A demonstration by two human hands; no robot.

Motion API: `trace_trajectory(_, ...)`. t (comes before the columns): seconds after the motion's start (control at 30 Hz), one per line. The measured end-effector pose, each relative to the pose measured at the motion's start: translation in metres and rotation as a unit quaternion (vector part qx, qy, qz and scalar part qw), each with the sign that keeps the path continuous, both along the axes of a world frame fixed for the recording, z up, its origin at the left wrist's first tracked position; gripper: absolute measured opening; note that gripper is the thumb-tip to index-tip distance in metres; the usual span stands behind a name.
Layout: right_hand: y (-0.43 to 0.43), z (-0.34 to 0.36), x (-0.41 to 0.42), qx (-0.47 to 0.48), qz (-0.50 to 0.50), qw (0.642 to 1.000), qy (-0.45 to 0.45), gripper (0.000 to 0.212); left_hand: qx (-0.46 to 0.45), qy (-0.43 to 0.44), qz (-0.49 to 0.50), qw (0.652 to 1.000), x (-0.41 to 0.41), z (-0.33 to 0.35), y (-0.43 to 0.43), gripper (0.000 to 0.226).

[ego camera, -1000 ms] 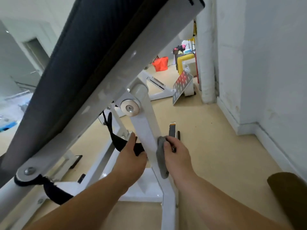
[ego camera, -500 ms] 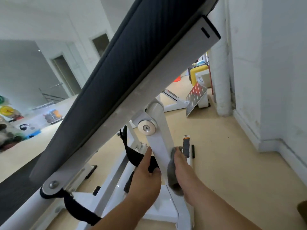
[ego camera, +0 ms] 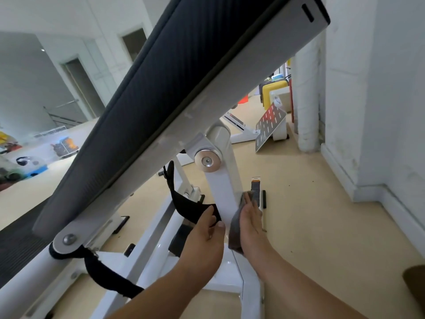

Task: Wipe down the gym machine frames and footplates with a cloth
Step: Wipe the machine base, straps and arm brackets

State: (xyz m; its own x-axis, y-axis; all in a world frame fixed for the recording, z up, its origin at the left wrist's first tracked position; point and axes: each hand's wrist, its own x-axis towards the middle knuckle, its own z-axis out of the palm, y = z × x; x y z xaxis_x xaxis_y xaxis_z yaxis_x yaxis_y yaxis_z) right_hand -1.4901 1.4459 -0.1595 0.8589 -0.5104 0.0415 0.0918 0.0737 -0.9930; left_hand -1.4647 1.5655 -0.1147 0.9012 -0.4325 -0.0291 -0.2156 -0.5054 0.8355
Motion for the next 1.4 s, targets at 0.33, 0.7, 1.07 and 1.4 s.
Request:
trace_trajectory(0.33,0.002,-0.003,0.024,-0.079,-0.125,0.987,-0.056,0.054,-0.001,0.02,0.023,1.0,-0.001,-0.004,0.0,0.047)
trace_trajectory(0.7,0.019,-0.008,0.021,-0.072,-0.102,0.99,-0.072,0.087,0.03,0.03,0.019,0.999,0.005,-0.019,-0.003,0.047)
trace_trajectory(1.07,0.005,-0.077,0.019,0.074,-0.028,0.996,0.04,0.107,0.092,0.05,0.018,0.994,0.007,-0.041,-0.006,0.03)
trace_trajectory(1.4,-0.003,-0.165,0.027,0.206,-0.025,0.973,0.105,0.09,0.097,0.106,-0.005,0.99,0.002,-0.076,-0.016,0.043)
